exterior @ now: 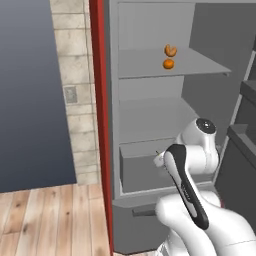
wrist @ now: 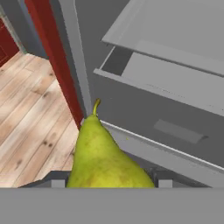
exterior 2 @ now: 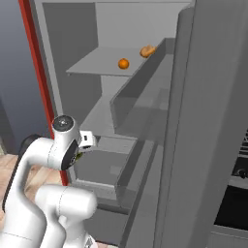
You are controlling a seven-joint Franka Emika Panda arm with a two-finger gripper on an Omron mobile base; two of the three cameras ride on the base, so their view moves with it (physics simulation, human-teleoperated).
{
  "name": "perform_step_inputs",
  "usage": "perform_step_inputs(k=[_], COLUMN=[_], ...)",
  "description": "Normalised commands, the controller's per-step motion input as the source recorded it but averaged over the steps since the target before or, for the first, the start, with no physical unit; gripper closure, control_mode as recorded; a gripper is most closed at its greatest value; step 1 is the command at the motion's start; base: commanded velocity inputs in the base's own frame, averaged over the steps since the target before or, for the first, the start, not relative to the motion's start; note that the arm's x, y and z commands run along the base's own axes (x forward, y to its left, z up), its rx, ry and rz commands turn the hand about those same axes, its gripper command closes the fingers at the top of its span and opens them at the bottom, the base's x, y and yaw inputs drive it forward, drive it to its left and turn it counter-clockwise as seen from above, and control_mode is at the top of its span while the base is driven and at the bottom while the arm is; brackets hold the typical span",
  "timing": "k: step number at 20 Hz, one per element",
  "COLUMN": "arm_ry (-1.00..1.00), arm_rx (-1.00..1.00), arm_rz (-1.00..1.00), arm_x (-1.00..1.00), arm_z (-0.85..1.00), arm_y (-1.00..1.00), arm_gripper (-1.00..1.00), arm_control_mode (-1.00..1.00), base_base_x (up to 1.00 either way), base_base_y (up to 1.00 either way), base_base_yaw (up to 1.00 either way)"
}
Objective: Pick up the pear and tangerine from the fridge and place one fruit on each plate on the dining counter.
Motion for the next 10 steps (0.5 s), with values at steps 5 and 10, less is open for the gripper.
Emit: perform_step_inputs(k=[5,10], arm_ry=[0.0,0.0], arm_rx=[0.0,0.0], arm_rz=[0.0,0.0], arm_x=[0.0,0.0], arm_z=[0.0,0.0], arm_y=[0.0,0.0], arm_gripper=[1.0,1.0], arm_control_mode=[1.0,1.0], base_base_x=[-0.64,-0.17], base_base_y=[0.0,0.0], base_base_yaw=[0.53,0.96])
